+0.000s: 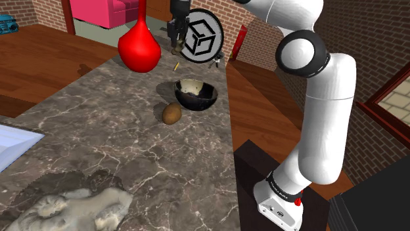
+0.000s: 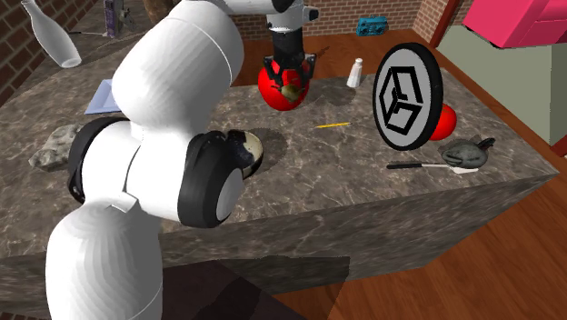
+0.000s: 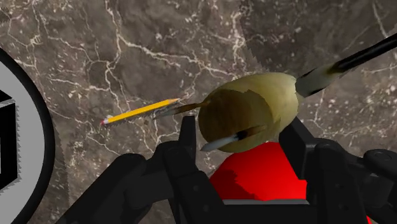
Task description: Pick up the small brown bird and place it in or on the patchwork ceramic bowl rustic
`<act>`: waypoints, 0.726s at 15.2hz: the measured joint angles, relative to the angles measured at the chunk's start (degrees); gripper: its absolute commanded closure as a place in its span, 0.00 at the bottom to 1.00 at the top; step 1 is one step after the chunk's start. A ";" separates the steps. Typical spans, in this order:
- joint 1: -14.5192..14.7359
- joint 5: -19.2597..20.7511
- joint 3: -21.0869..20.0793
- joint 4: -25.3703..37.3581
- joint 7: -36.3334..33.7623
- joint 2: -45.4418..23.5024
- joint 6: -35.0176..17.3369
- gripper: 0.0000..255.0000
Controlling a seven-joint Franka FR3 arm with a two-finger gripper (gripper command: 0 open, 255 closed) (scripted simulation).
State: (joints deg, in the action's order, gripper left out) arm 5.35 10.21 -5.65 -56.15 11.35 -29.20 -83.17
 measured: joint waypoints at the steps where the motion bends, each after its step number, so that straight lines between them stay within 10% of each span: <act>1: 0.13 0.06 0.03 1.98 0.18 -0.65 1.32 1.00; 4: 0.55 0.29 0.15 7.69 0.64 -2.72 4.93 1.00; 11: 0.67 -1.40 -1.35 -19.81 -3.17 16.33 -3.11 1.00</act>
State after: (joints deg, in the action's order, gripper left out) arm 6.02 8.81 -7.00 -75.95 8.18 -12.86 -86.28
